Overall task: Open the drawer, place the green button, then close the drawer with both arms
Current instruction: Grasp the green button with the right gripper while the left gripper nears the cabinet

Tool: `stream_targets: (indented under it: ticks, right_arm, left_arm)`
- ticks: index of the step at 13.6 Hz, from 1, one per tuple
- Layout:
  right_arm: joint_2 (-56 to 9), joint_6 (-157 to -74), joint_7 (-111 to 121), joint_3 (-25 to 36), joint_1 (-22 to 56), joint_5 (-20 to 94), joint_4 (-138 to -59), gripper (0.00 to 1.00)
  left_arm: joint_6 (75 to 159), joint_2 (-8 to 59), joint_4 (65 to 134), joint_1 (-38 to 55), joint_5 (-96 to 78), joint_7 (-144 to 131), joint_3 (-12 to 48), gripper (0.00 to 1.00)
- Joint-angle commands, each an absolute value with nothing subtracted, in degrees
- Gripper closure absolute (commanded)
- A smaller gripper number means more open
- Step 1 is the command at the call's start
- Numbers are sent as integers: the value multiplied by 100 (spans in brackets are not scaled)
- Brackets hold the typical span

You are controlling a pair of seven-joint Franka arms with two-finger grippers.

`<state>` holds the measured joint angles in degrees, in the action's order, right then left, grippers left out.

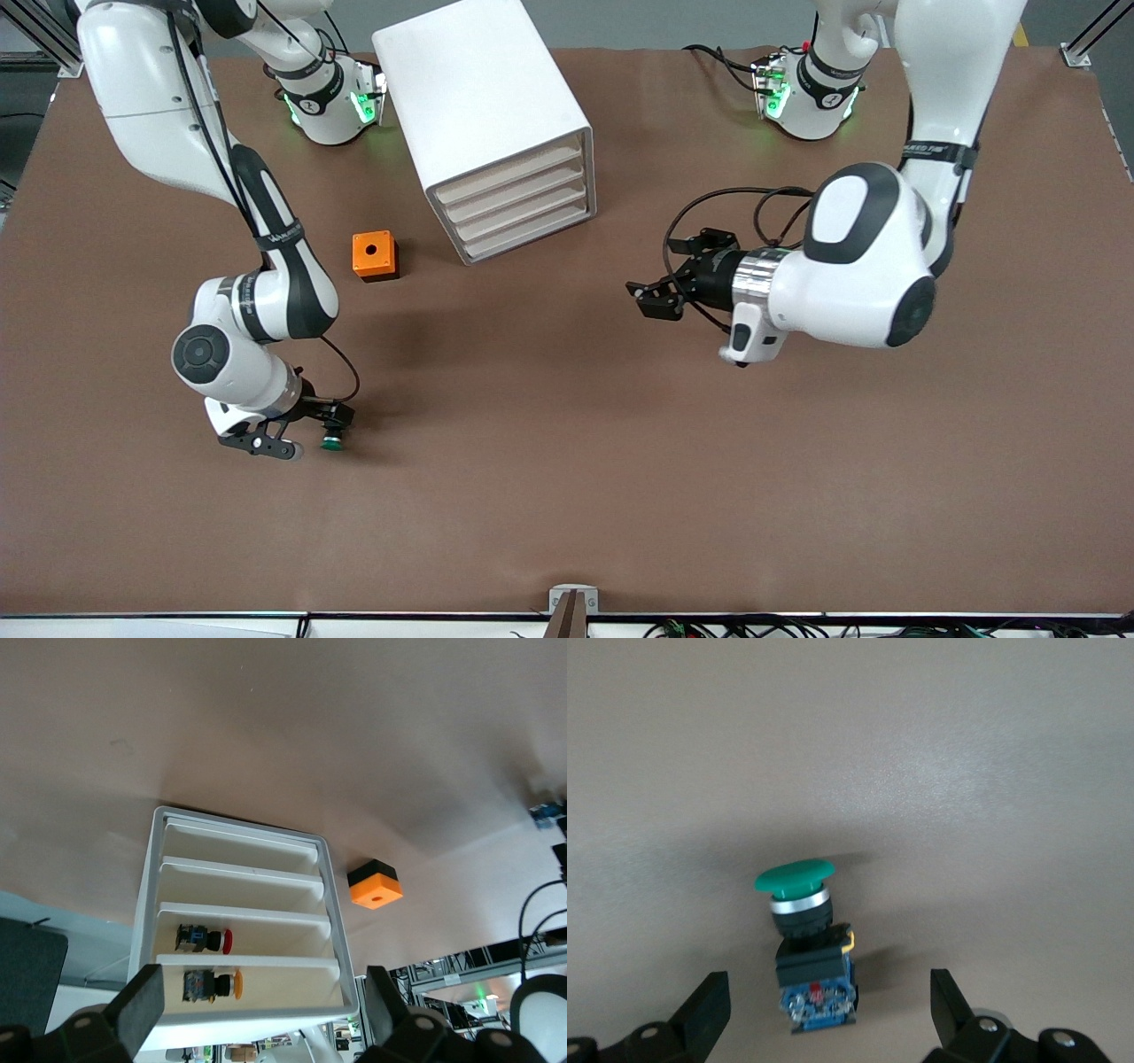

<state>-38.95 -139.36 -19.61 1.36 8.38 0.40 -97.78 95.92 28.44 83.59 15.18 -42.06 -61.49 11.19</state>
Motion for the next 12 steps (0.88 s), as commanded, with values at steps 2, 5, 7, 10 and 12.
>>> stream_targets:
  ticks: [2, 5, 7, 10, 12]
  right_arm:
    - [-4025, -13992, -2161, 158, 932, 18, -9712, 1]
    - [-4069, -13983, -2268, 158, 976, 18, -9712, 3]
    - [-4069, -13931, -2259, 158, 976, 18, -9721, 8]
    - [-4069, -13913, -2197, 158, 993, 18, -9764, 24]
    - [-4061, -13887, -2197, 158, 1019, 18, -9773, 43]
  left_arm:
    - [9861, 3357, 8191, 1906, -4201, -6704, 1064, 0]
    - [9931, 3655, 8095, 2117, -4210, -7495, 1072, 0]
    - [9940, 4015, 7868, 2232, -4219, -8127, 1063, 0]
    - [10045, 4411, 7664, 2320, -4236, -8936, 1063, 0]
    - [10133, 4561, 7655, 2355, -4254, -9402, 1072, 0]
